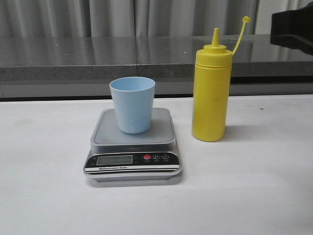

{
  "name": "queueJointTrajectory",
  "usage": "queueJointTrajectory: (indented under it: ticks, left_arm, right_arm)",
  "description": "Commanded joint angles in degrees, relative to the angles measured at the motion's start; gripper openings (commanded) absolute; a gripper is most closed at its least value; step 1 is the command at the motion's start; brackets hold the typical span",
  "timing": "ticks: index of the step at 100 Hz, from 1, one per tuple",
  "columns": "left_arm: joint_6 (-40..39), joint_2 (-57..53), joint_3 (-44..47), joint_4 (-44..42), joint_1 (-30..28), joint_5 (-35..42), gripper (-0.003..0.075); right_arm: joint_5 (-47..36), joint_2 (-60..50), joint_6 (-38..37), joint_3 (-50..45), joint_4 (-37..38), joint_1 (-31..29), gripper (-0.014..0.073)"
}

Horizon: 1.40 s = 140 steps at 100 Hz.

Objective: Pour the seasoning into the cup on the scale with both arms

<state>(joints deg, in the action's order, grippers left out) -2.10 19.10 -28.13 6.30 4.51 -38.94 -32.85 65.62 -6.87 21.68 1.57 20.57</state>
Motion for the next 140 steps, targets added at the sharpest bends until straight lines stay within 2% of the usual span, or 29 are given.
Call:
queueJointTrajectory:
  ticks: [1, 40, 67, 94, 140]
  left_arm:
    - [-0.34, 0.53, -1.54, 0.22, -0.18, 4.36, -0.0020]
    - [-0.34, 0.53, -1.54, 0.22, -0.18, 4.36, -0.0020]
    - [-0.34, 0.53, -1.54, 0.22, -0.18, 4.36, -0.0020]
    - [-0.34, 0.53, -1.54, 0.22, -0.18, 4.36, -0.0020]
    - [-0.34, 0.53, -1.54, 0.22, -0.18, 4.36, -0.0020]
  right_arm:
    - [-1.52, -3.67, 0.30, 1.25, 0.68, -0.02, -0.0069]
    - [14.43, -15.82, 0.30, 1.25, 1.16, -0.02, -0.0069]
    - [23.21, -24.74, 0.30, 1.20, 4.07, -0.14, -0.0069]
    - [32.85, -31.60, 0.24, 1.20, 2.80, -0.14, -0.0069]
    - [39.60, -43.17, 0.30, 1.20, 3.41, -0.28, -0.0069]
